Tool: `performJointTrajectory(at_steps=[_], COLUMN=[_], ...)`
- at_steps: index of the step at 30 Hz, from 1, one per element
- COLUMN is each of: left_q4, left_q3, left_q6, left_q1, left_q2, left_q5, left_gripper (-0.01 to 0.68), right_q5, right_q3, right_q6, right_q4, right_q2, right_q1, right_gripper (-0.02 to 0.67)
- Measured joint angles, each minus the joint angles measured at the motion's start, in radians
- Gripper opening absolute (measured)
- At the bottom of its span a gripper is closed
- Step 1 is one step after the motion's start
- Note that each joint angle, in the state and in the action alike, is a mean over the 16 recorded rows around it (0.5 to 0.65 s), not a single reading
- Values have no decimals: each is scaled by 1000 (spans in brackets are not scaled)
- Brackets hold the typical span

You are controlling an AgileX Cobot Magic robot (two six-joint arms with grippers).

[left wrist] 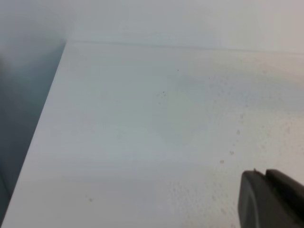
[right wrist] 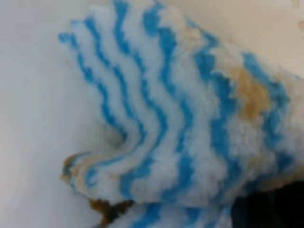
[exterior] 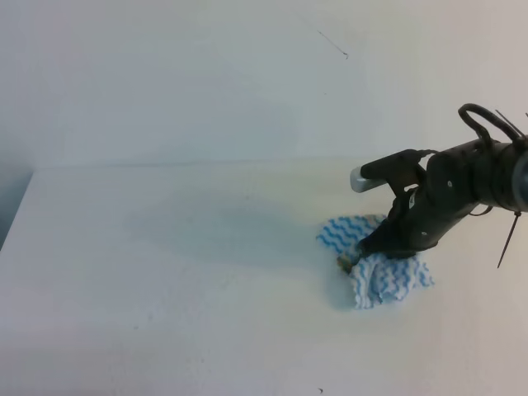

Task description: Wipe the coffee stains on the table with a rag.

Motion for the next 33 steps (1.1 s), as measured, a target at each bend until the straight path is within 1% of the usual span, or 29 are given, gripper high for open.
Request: performJointTrajectory(at_steps=[5, 9, 12, 14, 16, 18, 24, 28, 30, 33], left_q4=[0, 0, 0, 0, 0, 0, 0, 0, 0, 0], left_q3=[0, 0, 0, 0, 0, 0, 0, 0, 0, 0], left_q6=[0, 0, 0, 0, 0, 0, 0, 0, 0, 0], left_q1=[0, 0, 0, 0, 0, 0, 0, 0, 0, 0], left_q2=[0, 0, 0, 0, 0, 0, 0, 0, 0, 0], left_q5=[3, 3, 5, 4, 5, 6, 6, 6, 7, 7], left_gripper=[-4, -4, -4, -4, -4, -4, -4, -4, -4, -4], right_q5=[15, 27, 34, 38, 43, 49, 70, 90, 100, 113], right_q3=[-1, -1, -1, -1, -1, -1, 3, 34, 66, 132], right_q6=[-9, -20, -32, -42, -52, -61, -54, -3, 36, 103], right_q4=[13, 17, 16, 14, 7, -5, -92, -201, -264, -357], right_q2=[-52, -134, -221, -287, -360, -436, -664, -804, -872, -974], right_q1=[0, 1, 1, 1, 1, 2, 2, 2, 2, 2], right_gripper=[264, 371, 418, 420, 395, 351, 179, 74, 38, 13])
